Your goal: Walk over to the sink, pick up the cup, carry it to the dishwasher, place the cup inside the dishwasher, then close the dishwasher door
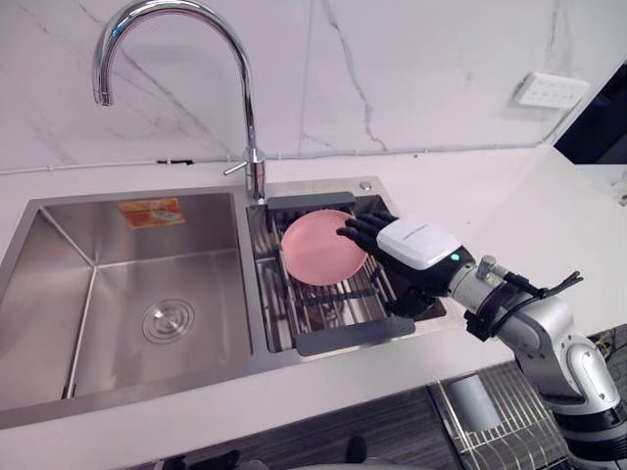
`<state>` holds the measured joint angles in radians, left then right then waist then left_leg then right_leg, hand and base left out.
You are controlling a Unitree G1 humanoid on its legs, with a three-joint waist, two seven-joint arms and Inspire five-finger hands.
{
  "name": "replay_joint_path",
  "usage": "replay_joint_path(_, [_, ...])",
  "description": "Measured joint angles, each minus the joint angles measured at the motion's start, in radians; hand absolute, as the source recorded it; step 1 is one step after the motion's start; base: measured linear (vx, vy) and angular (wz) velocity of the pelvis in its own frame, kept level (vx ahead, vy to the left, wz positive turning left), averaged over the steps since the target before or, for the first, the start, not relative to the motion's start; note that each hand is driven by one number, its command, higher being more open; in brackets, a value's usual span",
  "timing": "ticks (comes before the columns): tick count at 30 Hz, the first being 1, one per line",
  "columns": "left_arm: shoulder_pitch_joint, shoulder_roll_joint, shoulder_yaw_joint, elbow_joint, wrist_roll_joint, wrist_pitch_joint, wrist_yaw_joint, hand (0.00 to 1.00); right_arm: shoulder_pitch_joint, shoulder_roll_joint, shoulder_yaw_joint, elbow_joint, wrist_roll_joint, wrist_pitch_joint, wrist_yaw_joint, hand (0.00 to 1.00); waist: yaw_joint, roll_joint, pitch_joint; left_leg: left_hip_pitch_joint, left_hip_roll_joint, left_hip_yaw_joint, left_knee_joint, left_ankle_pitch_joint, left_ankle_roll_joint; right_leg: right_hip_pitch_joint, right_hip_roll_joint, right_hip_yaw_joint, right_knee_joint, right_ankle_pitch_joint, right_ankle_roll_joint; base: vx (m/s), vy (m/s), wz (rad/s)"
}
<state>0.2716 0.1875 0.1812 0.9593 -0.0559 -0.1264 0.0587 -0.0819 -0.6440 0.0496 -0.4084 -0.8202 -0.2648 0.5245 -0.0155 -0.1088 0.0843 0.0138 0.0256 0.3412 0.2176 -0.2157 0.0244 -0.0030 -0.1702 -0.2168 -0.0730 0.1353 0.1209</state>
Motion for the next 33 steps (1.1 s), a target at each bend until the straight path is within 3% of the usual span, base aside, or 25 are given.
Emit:
replay_joint_path(15, [0.001,-0.003,-0.065,-0.033,-0.001,0.048,0.001,1.00,0.015,0.053,0.075,0.131,-0.126,0.048,-0.240,1.00,0.010,0.042,-0.014,-0.012,-0.001,-0.020,0.001,0.001,0.001,0.001,0.001,-0.015,-0.011,0.001,0.001,-0.04,-0.018,0.04])
replay_joint_path(16, [-0.004,-0.006,-0.101,-0.046,-0.001,0.054,0.001,1.00,0.009,0.054,0.087,0.184,-0.126,0.064,-0.280,1.00,0.029,0.065,-0.023,-0.012,-0.003,-0.043,-0.003,0.010,0.007,0.009,-0.001,-0.041,-0.016,0.002,0.000,-0.16,-0.061,0.26])
replay_joint_path(23, [-0.006,-0.008,-0.101,-0.043,-0.001,0.052,0.001,1.00,-0.020,0.054,0.137,0.248,-0.126,0.072,-0.299,1.00,0.029,0.065,-0.025,-0.012,-0.011,-0.068,-0.041,0.052,0.005,0.007,-0.003,-0.067,-0.018,0.009,-0.010,-0.09,-0.034,0.13])
replay_joint_path(33, [-0.007,-0.012,-0.096,-0.040,-0.002,0.043,0.002,1.00,-0.080,0.061,0.197,0.362,-0.166,0.098,-0.379,1.00,0.057,0.059,-0.023,-0.011,-0.013,-0.091,-0.087,0.101,-0.006,-0.002,0.000,-0.089,-0.019,0.015,-0.019,-0.07,-0.027,0.07])
